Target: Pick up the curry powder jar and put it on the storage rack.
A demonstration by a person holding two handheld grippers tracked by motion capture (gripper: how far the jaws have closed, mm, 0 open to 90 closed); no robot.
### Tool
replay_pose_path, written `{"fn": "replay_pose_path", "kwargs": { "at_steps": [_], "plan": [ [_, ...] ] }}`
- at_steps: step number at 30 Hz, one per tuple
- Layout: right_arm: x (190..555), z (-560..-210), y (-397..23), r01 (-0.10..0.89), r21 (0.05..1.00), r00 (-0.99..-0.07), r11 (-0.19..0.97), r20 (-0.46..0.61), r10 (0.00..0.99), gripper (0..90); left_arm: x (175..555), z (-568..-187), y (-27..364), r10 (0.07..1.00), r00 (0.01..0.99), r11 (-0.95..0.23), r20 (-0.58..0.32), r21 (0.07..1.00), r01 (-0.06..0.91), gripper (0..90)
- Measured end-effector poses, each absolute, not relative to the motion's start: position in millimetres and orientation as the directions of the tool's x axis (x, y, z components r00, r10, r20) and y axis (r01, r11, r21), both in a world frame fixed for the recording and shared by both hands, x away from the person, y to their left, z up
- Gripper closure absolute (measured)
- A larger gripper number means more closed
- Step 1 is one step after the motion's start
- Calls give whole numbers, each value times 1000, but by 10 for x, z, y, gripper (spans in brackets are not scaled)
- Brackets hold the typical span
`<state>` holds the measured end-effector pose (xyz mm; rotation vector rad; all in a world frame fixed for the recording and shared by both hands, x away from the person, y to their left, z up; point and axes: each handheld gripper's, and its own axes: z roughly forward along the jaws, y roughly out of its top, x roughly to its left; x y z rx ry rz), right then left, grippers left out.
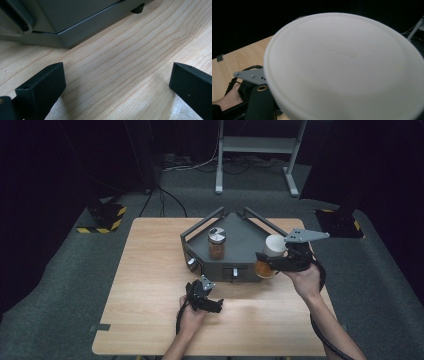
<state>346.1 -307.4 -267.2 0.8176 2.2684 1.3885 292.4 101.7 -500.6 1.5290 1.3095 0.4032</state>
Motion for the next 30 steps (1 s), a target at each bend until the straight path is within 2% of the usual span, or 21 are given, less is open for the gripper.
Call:
{"fn": "replay_pose_path", "kwargs": {
  "at_steps": [17, 22, 30],
  "plan": [
    [3761, -2605, -2687, 345, 871, -704, 349, -5, 710, 358, 2925, -5005, 1019, 869, 348, 133, -352, 843, 521, 9],
    [3813, -2612, -2500, 343, 857, -668, 384, -65, 742, 358, 2925, -5004, 1020, 869, 348, 132, -351, 843, 521, 9],
    [3904, -2711, -2376, 361, 852, -639, 378, -69, 766, 357, 2925, -5006, 1019, 869, 347, 134, -353, 843, 521, 9]
  ]
}}
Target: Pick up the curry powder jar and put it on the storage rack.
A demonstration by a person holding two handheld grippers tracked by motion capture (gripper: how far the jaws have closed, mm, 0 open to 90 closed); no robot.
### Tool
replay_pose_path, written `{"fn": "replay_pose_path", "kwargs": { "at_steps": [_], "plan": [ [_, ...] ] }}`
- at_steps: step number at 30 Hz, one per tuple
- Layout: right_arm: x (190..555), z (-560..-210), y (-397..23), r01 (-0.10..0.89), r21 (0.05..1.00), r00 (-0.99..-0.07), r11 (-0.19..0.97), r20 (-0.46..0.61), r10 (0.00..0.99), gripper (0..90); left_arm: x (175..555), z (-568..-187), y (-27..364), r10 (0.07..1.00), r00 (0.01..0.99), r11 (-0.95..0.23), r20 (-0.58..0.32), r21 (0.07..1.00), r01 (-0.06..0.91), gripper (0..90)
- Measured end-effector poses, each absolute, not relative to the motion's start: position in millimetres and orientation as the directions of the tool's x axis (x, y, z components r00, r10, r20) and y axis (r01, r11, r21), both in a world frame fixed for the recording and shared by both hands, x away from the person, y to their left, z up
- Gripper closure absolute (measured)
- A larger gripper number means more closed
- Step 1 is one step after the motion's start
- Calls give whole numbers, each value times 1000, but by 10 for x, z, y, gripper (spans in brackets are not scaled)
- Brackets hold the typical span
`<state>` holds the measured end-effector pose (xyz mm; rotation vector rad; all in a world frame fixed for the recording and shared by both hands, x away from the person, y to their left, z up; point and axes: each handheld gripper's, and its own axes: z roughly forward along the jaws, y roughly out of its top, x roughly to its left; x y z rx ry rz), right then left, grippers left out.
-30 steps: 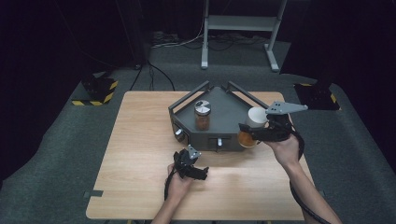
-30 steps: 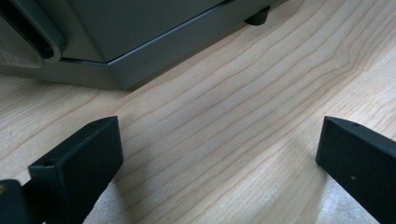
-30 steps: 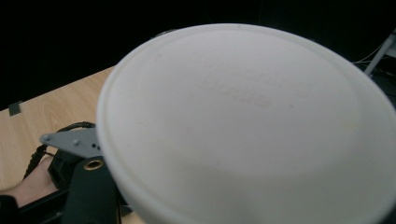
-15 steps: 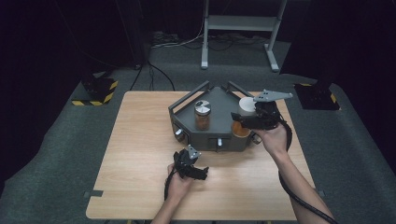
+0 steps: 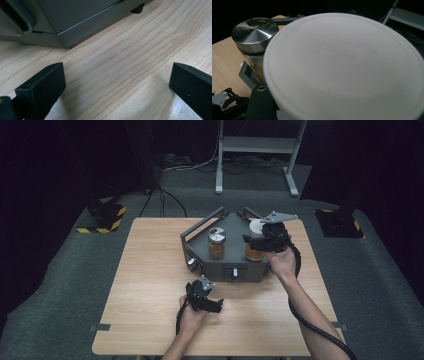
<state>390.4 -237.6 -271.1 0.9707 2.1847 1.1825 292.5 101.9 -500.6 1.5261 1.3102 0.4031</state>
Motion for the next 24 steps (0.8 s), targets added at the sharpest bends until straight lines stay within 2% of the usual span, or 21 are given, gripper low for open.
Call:
{"fn": "replay_pose_path", "kwargs": {
  "at_steps": [24],
  "plan": [
    [4024, -2882, -2329, 387, 851, -637, 356, -33, 770, 356, 2926, -5005, 1019, 868, 347, 135, -355, 842, 523, 8]
  ]
}}
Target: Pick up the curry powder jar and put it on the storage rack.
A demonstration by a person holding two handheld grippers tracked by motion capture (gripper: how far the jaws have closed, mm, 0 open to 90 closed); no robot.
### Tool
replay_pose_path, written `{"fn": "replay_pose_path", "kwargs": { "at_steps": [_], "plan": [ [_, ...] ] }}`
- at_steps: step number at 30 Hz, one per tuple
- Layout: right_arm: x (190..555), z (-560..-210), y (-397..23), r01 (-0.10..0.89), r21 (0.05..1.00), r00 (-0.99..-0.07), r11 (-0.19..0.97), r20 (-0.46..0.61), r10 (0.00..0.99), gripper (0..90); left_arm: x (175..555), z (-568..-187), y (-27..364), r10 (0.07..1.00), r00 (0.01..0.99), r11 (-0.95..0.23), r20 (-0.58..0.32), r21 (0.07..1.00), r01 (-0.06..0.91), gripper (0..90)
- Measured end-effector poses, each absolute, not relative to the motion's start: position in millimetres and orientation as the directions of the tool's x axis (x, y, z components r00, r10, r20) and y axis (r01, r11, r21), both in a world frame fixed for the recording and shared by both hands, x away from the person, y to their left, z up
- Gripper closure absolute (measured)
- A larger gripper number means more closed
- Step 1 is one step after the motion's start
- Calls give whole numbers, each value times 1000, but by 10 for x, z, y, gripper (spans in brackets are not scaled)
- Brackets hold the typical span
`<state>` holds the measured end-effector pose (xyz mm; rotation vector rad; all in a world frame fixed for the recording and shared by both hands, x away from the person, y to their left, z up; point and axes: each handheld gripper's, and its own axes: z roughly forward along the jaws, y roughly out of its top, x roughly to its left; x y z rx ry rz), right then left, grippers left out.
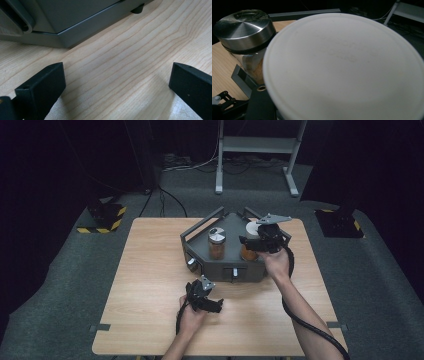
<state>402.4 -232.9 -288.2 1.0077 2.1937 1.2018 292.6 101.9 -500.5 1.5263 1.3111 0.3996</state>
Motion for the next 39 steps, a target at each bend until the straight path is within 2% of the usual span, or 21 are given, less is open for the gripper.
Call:
{"fn": "replay_pose_path", "kwargs": {
  "at_steps": [31, 39],
  "plan": [
    [4023, -2888, -2330, 385, 850, -640, 360, -35, 767, 348, 2924, -5009, 1014, 869, 347, 135, -353, 843, 520, 8],
    [4026, -2875, -2300, 380, 845, -649, 376, -46, 760, 145, 2924, -5009, 1014, 869, 346, 136, -354, 843, 520, 8]
  ]
}}
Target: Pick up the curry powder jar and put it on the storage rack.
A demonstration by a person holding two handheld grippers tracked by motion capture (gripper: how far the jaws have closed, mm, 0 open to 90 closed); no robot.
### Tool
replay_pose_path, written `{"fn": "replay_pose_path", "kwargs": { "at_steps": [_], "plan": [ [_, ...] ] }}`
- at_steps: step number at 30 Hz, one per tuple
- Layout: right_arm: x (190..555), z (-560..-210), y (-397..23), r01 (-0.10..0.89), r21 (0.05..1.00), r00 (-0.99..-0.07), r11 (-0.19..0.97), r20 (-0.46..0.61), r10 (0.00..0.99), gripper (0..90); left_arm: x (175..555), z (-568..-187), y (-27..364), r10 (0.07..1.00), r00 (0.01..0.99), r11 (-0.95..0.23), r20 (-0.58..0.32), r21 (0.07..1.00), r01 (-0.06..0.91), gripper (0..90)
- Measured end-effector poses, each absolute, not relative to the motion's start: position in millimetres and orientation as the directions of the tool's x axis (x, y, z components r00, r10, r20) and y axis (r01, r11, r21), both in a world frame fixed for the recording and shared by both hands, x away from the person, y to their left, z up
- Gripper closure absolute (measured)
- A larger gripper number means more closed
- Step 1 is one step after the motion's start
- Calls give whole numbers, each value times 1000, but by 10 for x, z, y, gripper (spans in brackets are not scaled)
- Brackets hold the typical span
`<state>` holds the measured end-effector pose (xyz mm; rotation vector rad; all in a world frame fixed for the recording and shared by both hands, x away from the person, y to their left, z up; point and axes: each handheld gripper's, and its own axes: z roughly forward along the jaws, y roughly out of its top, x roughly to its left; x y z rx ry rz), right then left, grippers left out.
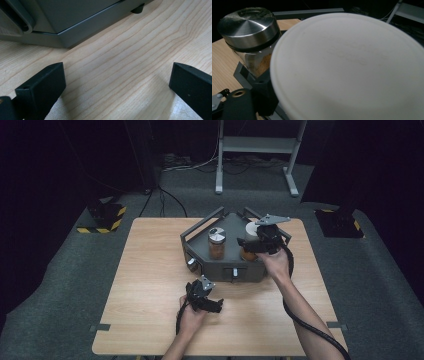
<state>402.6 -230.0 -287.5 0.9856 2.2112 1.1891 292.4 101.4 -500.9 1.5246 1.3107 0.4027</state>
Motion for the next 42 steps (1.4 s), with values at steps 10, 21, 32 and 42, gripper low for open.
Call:
{"fn": "replay_pose_path", "kwargs": {
  "at_steps": [10, 21, 32, 42],
  "plan": [
    [4020, -2904, -2301, 392, 845, -649, 364, -27, 761, 82, 2924, -5008, 1014, 869, 346, 136, -354, 843, 521, 8],
    [3962, -2986, -2430, 394, 853, -643, 342, -11, 766, 81, 2924, -5008, 1014, 869, 346, 136, -354, 843, 520, 8],
    [3881, -3054, -2541, 390, 858, -643, 334, -5, 766, 82, 2924, -5008, 1015, 869, 347, 135, -353, 843, 521, 8],
    [3811, -3070, -2610, 388, 857, -644, 340, -13, 765, 88, 2924, -5009, 1016, 869, 348, 133, -351, 844, 519, 8]
  ]
}}
